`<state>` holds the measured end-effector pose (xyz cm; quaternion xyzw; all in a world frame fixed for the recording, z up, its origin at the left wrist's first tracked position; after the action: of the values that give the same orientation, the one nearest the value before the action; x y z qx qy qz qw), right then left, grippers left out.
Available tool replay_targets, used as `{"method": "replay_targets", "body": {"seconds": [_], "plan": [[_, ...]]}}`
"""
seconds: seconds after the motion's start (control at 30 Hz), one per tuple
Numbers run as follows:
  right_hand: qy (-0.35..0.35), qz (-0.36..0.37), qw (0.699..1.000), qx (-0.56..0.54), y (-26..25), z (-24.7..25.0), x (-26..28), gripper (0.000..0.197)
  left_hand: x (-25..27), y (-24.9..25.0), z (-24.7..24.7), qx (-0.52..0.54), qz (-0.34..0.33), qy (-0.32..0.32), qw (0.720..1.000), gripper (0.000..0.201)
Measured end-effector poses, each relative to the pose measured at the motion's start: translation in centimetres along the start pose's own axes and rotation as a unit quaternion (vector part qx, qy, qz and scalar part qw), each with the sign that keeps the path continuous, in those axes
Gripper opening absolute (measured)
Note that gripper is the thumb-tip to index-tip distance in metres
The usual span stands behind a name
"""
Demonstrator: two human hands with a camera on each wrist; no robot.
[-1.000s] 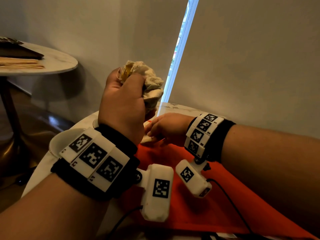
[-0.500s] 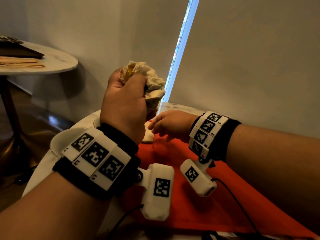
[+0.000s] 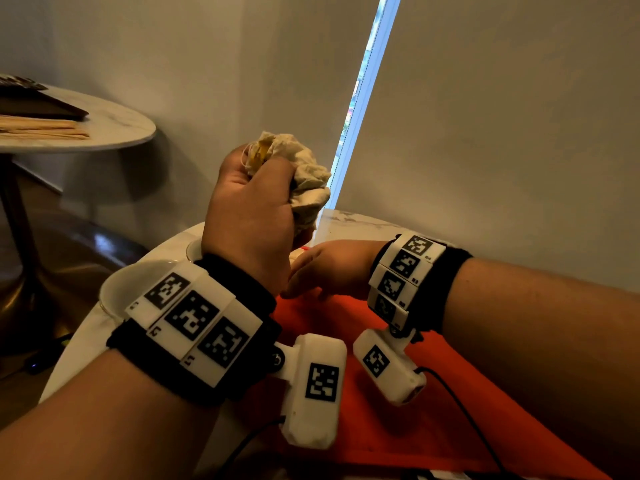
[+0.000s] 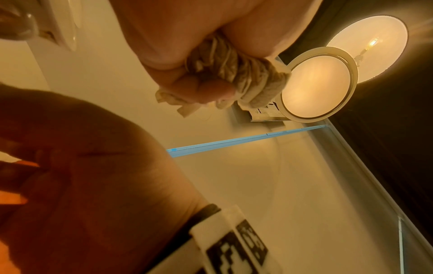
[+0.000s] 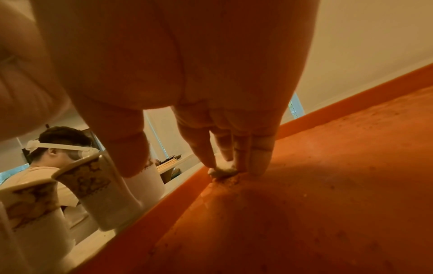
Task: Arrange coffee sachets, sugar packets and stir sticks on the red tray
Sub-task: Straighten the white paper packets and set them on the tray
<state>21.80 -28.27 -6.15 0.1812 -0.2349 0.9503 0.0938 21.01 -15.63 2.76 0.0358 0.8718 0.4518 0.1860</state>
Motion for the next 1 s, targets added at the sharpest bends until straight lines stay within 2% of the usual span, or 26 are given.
{"method": "replay_targets", "body": {"seconds": [0.07,0.1,0.17,0.2,0.23,0.3,0.37,0.47,0.57,0.77,0.87,1.0], "plan": [[-0.001,0.024,1.0,0.012,-0.3,0.4,0.3,0.038,-0.1,0.5,0.0,-0.02,-0.02,0.0,1.0,0.007],[0.01,0.032,0.999,-0.002,-0.3,0.9,0.6,0.035,-0.2,0.8,-0.3,-0.033,-0.037,-0.008,0.999,0.011],[0.059,0.041,0.996,-0.061,0.1,2.9,1.1,0.022,0.0,1.2,-0.7,-0.05,-0.047,-0.02,0.997,0.023],[0.095,0.047,0.988,-0.112,0.3,4.3,1.5,0.013,0.0,1.0,-0.8,-0.05,-0.041,-0.023,0.998,0.022],[0.134,0.051,0.974,-0.175,0.6,5.8,2.3,0.011,-0.1,0.6,-0.8,-0.053,-0.038,-0.029,0.997,0.019],[0.204,0.07,0.933,-0.288,0.9,8.8,4.2,0.023,0.0,-0.1,-0.8,-0.067,-0.026,-0.038,0.997,0.016],[0.229,0.106,0.901,-0.353,0.3,10.8,6.2,0.034,0.5,-0.7,-1.1,-0.048,0.008,-0.046,0.998,0.018],[0.181,0.164,0.891,-0.384,-1.7,11.3,8.2,0.043,0.9,-1.5,-1.3,0.002,0.051,-0.033,0.998,0.02],[0.14,0.208,0.898,-0.361,-3.5,10.3,9.2,0.036,1.1,-1.8,-1.5,-0.006,0.062,-0.036,0.997,0.02],[0.14,0.202,0.901,-0.357,-3.5,9.2,9.1,0.043,1.1,-2.3,-1.3,-0.025,0.081,-0.031,0.996,0.011],[0.133,0.206,0.893,-0.376,-3.4,9.2,9.2,0.032,1.0,-2.5,-1.4,-0.016,0.087,-0.036,0.995,0.021],[0.123,0.207,0.882,-0.404,-3.2,9.0,9.0,0.036,0.9,-2.5,-1.6,0.011,0.089,-0.036,0.995,0.031]]}}
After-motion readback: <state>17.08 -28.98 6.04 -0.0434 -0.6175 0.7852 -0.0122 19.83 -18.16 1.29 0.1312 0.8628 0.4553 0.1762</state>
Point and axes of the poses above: each hand's wrist, its own x-axis away from the middle knuckle, its own z-axis out of the back of the hand, y = z × x, the point moved 10 cm from there along -x, towards the middle knuckle, and after that the axes turned 1 degree about -y, right-handed, at the moved point
